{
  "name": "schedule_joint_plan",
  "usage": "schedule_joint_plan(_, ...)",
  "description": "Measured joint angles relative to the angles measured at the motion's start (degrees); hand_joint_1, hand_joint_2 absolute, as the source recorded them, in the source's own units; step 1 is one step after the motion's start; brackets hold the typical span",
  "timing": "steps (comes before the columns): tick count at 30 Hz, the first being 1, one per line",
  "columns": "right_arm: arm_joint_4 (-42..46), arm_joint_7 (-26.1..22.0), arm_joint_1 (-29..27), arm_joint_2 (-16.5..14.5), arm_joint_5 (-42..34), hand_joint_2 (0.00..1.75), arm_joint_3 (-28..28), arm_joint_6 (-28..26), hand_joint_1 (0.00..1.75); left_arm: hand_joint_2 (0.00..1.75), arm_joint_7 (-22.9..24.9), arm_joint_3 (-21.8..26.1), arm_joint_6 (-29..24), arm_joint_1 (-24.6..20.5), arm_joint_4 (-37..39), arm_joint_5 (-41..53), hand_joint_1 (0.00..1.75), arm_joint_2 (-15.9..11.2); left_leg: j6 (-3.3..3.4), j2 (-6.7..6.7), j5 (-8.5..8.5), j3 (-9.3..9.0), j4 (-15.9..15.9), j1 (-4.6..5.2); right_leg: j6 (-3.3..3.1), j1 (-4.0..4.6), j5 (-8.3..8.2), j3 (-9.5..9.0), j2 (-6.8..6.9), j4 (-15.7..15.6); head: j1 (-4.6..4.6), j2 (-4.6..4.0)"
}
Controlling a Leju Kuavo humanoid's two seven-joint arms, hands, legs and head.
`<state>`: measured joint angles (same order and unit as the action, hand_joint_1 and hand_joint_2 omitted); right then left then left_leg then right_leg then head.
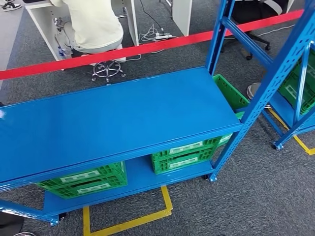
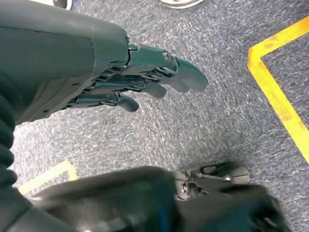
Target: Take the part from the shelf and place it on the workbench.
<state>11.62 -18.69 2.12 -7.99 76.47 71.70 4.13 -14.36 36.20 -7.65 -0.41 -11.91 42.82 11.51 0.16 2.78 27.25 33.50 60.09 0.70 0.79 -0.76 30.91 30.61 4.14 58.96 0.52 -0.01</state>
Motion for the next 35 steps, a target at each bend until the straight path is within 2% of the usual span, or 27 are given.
schedule_joint_plan(1, 0.0, 0.0, 0.0, 0.0, -0.1, 0.00, 0.0, 0.1, 0.00, 1.75, 0.0, 0.0, 0.0, 0.0, 0.0, 0.1, 0.00, 0.0, 0.05, 0.61, -0.04, -0.55, -1.1, 0.20, 0.11, 0.15, 0.32, 0.04, 0.33, 0.0, -0.01, 0.00)
schedule_joint_plan(4, 0.0, 0.2, 0.3, 0.0, -0.7, 0.00, 0.2, 0.2, 0.00, 1.75, 0.0, 0.0, 0.0, 0.2, 0.0, 0.4, 0.00, 0.1, -0.50, 0.30, -0.01, -0.83, -1.6, 0.19, -0.48, 0.35, 0.65, -0.12, 0.77, -0.2, -0.07, -0.01)
schedule_joint_plan(5, 0.0, 0.3, 0.3, 0.0, -0.9, 0.00, 0.3, 0.2, 0.00, 1.75, 0.0, 0.0, -0.1, 0.3, 0.0, 0.4, 0.00, 0.1, -0.47, 0.27, 0.08, -0.86, -1.6, 0.20, -0.51, 0.34, 0.50, -0.26, 0.77, -0.3, -0.10, -0.01)
schedule_joint_plan(9, 0.0, 1.0, 0.4, 0.0, -1.4, 0.00, 0.9, 0.0, 0.00, 0.00, 0.2, 0.0, -0.1, 0.2, 0.0, 0.5, 0.00, 0.2, -0.11, 0.24, 0.26, -0.89, -1.6, 0.23, 0.12, 0.31, 0.25, -1.00, 0.73, -0.9, -0.07, -0.01)
schedule_joint_plan(13, 0.0, 2.3, 0.4, 0.0, -1.5, 1.75, 1.4, -0.7, 0.00, 1.75, 0.6, 0.1, -0.3, 0.2, 0.0, 0.5, 0.00, 0.3, 0.06, 0.24, 0.35, -0.91, -1.6, 0.24, 0.34, 0.28, 0.16, -1.32, 0.71, -1.2, -0.08, -0.01)
schedule_joint_plan(14, 0.0, 2.4, 0.5, 0.0, -1.3, 1.75, 1.4, -1.3, 0.00, 1.75, 0.7, 0.1, -0.3, 0.2, 0.0, 0.6, 0.00, 0.3, 0.11, 0.24, 0.37, -0.92, -1.6, 0.24, 0.37, 0.28, 0.17, -1.34, 0.71, -1.2, -0.07, -0.01)
schedule_joint_plan(18, 0.0, 2.0, 0.6, 0.0, -1.3, 0.00, 1.5, -3.1, 0.00, 0.00, -0.1, 0.2, 0.8, 0.2, 0.0, 0.7, 0.00, 0.3, 0.16, 0.24, 0.41, -0.98, -1.6, 0.24, 0.64, 0.26, 0.19, -1.36, 0.71, -1.2, -0.06, 0.00)
schedule_joint_plan(35, 0.0, 0.8, 0.7, 0.0, -2.9, 0.00, 2.5, -2.3, 0.00, 0.00, 0.8, 2.7, 0.9, 0.2, 0.0, -0.1, 0.00, 0.4, 0.17, 0.24, 0.39, -1.16, -1.6, 0.14, 0.70, 0.34, 0.24, -1.50, 0.72, -1.2, -0.05, 0.01)
